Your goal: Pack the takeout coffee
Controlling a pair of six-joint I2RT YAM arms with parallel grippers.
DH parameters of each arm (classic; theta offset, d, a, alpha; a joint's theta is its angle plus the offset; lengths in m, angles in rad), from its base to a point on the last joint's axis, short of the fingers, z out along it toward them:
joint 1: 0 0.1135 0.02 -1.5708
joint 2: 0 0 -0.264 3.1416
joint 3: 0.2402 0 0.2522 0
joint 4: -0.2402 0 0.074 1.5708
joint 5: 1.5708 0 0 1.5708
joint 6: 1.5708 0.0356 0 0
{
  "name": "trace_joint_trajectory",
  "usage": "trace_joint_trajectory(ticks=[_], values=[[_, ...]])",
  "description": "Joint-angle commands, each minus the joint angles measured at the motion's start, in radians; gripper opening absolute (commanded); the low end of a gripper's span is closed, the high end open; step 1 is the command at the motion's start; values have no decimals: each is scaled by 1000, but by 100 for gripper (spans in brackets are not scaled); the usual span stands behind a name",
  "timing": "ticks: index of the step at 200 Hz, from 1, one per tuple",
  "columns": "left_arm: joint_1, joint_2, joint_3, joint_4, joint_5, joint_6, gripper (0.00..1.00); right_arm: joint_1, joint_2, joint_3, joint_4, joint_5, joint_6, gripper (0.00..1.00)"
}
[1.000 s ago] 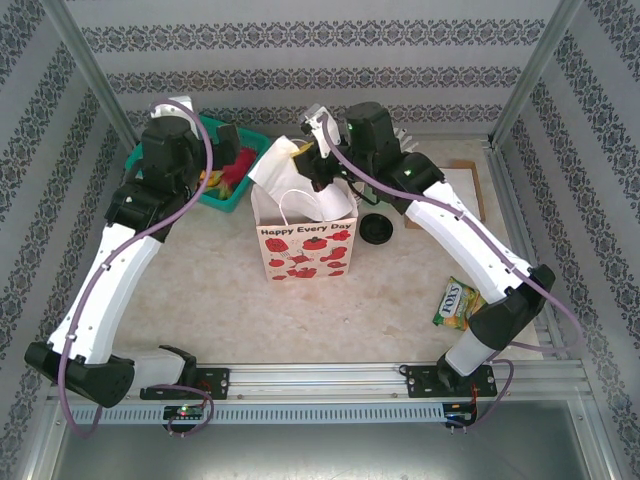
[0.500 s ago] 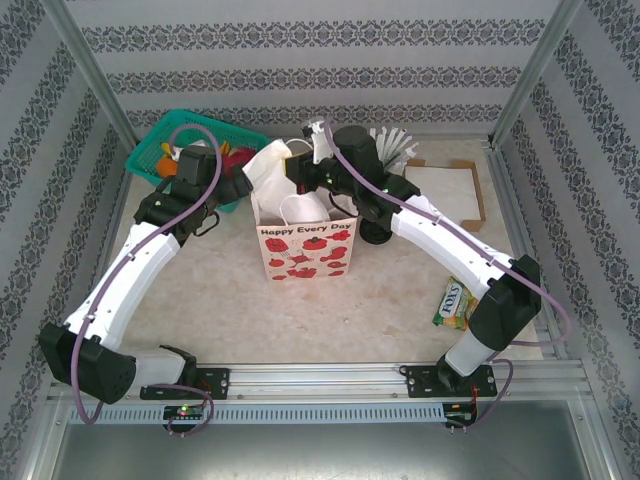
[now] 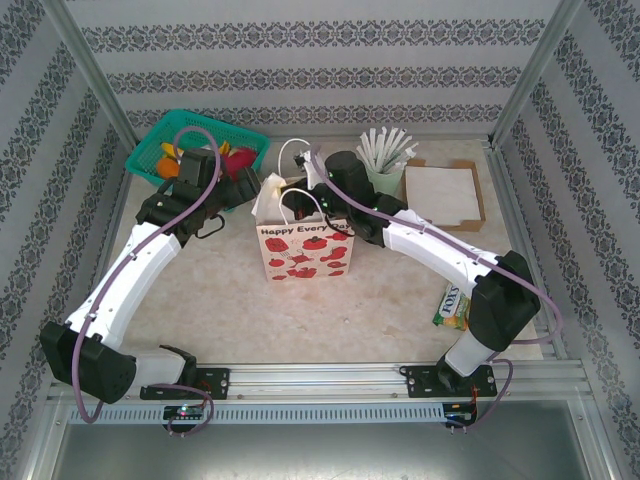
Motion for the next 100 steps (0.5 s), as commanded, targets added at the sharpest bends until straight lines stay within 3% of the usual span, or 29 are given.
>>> trace_joint_trajectory(ticks=[1, 18, 49, 79, 100], values=[[1, 5, -15, -13, 6, -13, 100, 7, -4, -1, -38, -58, -94, 12], [2, 4, -14, -20, 0, -10, 100, 7, -4, 1, -78, -97, -140, 26], [2, 7, -2, -44, -27, -1, 100, -13, -14, 69, -189, -129, -243, 42], [2, 2, -2, -54, -27, 5, 99, -22, -19, 147, -311, -135, -338, 48], [2, 2, -4, -52, -19, 8, 100, -22, -13, 186, -320, -145, -344, 45]])
